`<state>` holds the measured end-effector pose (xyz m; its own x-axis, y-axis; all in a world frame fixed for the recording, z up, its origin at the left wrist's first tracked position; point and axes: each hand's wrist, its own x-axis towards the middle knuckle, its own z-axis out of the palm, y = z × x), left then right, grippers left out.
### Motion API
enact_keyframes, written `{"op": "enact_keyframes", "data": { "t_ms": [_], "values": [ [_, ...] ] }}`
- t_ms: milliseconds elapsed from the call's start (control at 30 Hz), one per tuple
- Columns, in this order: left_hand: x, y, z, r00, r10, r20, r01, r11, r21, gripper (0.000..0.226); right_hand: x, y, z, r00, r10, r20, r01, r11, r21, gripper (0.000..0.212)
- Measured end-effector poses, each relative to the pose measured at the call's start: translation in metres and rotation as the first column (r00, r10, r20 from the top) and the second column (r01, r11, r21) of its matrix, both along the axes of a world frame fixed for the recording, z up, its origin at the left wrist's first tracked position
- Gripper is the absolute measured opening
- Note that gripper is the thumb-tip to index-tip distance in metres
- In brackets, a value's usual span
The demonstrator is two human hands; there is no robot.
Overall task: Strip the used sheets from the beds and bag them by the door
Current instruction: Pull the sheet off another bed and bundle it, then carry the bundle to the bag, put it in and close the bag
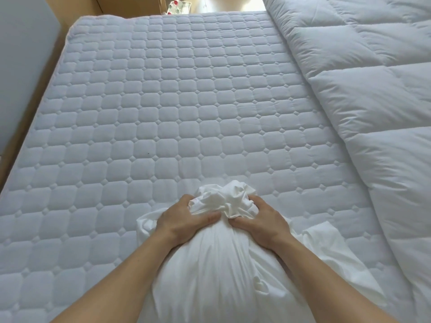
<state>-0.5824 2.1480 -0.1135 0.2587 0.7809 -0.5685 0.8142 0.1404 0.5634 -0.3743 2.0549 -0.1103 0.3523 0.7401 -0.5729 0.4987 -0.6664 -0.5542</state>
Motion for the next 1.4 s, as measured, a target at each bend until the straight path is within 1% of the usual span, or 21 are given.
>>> {"op": "enact_keyframes", "data": {
  "t_ms": [200,300,367,433,500,567,667,767,867,967,1100,1267,1400],
  "values": [
    [-0.014,-0.035,0.014,0.988,0.000,0.157,0.001,1.000,-0.010,0.059,-0.020,-0.033,0.026,0.999,-0.040,-0.010,0.040,0.998,0.045,0.079],
    [-0.019,-0.046,0.039,0.974,-0.023,0.227,0.022,1.000,0.009,0.051,-0.028,-0.045,0.051,0.998,-0.049,0.041,0.045,0.995,0.091,0.083],
    [-0.021,-0.050,0.067,0.958,-0.054,0.281,0.045,0.998,0.038,0.050,-0.033,-0.054,0.078,0.994,-0.068,0.085,0.055,0.987,0.149,0.081],
    [-0.018,-0.050,0.104,0.939,-0.101,0.329,0.075,0.993,0.091,0.051,-0.034,-0.062,0.115,0.988,-0.110,0.110,0.081,0.967,0.242,0.068],
    [-0.011,-0.049,0.150,0.916,-0.160,0.369,0.105,0.981,0.164,0.055,-0.033,-0.071,0.160,0.977,-0.165,0.135,0.110,0.933,0.344,0.059],
    [-0.002,-0.051,0.200,0.886,-0.227,0.404,0.138,0.961,0.239,0.060,-0.029,-0.084,0.210,0.958,-0.235,0.167,0.142,0.889,0.436,0.055],
    [0.013,-0.063,0.275,0.828,-0.329,0.455,0.194,0.928,0.318,0.058,-0.023,-0.112,0.285,0.927,-0.318,0.199,0.173,0.834,0.524,0.051],
    [0.037,-0.086,0.339,0.766,-0.441,0.467,0.268,0.880,0.392,0.061,-0.011,-0.152,0.349,0.893,-0.406,0.196,0.228,0.782,0.581,0.052],
    [0.075,-0.116,0.395,0.691,-0.559,0.458,0.337,0.810,0.479,0.061,0.007,-0.199,0.403,0.837,-0.509,0.201,0.282,0.717,0.638,0.054],
    [0.121,-0.160,0.441,0.613,-0.665,0.427,0.417,0.731,0.540,0.064,0.031,-0.257,0.447,0.763,-0.619,0.189,0.341,0.634,0.694,0.054],
    [0.192,-0.234,0.482,0.502,-0.766,0.402,0.475,0.632,0.612,0.064,0.071,-0.346,0.487,0.658,-0.725,0.204,0.374,0.550,0.747,0.056],
    [0.286,-0.346,0.512,0.354,-0.848,0.394,0.545,0.530,0.650,0.058,0.127,-0.470,0.511,0.542,-0.822,0.172,0.430,0.448,0.784,0.057],
    [0.346,-0.428,0.524,0.261,-0.876,0.405,0.578,0.478,0.662,0.058,0.168,-0.555,0.524,0.467,-0.864,0.189,0.461,0.420,0.781,0.054]
  ]
}}
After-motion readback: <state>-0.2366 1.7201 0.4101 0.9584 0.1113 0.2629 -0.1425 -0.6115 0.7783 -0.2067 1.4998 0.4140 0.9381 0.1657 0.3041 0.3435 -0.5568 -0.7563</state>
